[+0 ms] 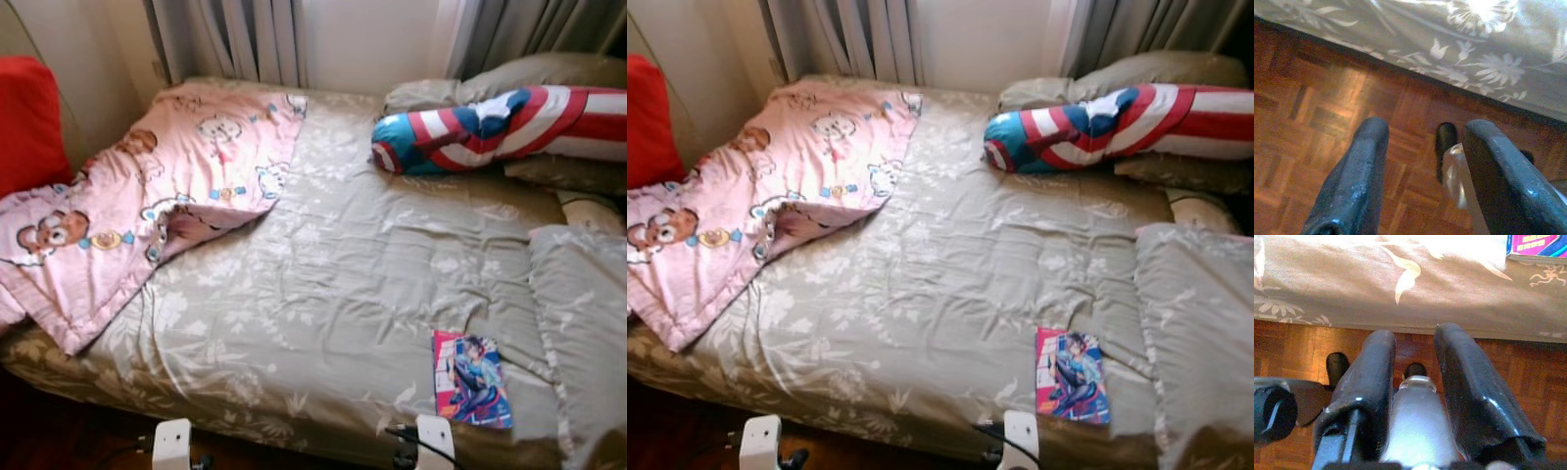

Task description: Clean up the room

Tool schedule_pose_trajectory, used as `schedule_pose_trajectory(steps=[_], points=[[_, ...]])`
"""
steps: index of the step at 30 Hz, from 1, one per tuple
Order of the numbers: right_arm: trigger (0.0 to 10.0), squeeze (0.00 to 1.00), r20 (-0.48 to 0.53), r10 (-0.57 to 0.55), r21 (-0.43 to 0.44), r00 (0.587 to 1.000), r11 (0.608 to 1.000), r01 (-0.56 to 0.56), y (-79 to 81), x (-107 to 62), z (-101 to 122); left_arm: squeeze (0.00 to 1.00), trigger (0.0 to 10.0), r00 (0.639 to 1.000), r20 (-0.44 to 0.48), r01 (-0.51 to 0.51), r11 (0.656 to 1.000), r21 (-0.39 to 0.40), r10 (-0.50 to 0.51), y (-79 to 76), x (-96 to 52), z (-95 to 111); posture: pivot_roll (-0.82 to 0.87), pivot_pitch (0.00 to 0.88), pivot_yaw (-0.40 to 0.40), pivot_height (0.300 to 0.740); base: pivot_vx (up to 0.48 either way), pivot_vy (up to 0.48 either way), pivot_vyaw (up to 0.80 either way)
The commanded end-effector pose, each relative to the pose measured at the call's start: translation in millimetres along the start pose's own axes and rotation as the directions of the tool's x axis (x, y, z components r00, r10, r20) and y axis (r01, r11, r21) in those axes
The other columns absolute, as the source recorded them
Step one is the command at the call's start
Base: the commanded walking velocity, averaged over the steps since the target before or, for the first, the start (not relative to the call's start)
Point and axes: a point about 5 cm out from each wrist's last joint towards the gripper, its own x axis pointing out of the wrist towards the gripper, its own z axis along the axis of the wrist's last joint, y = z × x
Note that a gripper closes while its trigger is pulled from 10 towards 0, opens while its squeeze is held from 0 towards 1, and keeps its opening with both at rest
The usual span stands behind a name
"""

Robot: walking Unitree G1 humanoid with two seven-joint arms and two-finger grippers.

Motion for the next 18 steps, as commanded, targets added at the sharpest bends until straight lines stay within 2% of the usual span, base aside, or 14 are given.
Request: schedule_pose_trajectory(steps=[1, 18], points=[[10.0, 0.0, -0.029, -0.012, 0.009, 0.999, 1.0, 0.012, -4.8, -2.6, -11.1, 0.0, 10.0, 0.999, -0.041, -0.012, 1.0, 0.01, 0.013, 4.4, -2.6, -9.8, 0.04, 0.11, -0.004, 0.74, 0.0, 0.266, 0.0], [10.0, 0.0, -0.029, -0.014, 0.012, 0.999, 1.0, 0.014, -7.4, -2.8, -11.3, 0.0, 10.0, 0.999, -0.04, -0.009, 1.0, 0.01, 0.009, 3.1, -2.0, -8.4, 0.04, 0.105, -0.005, 0.74, 0.0, 0.264, 0.0]])
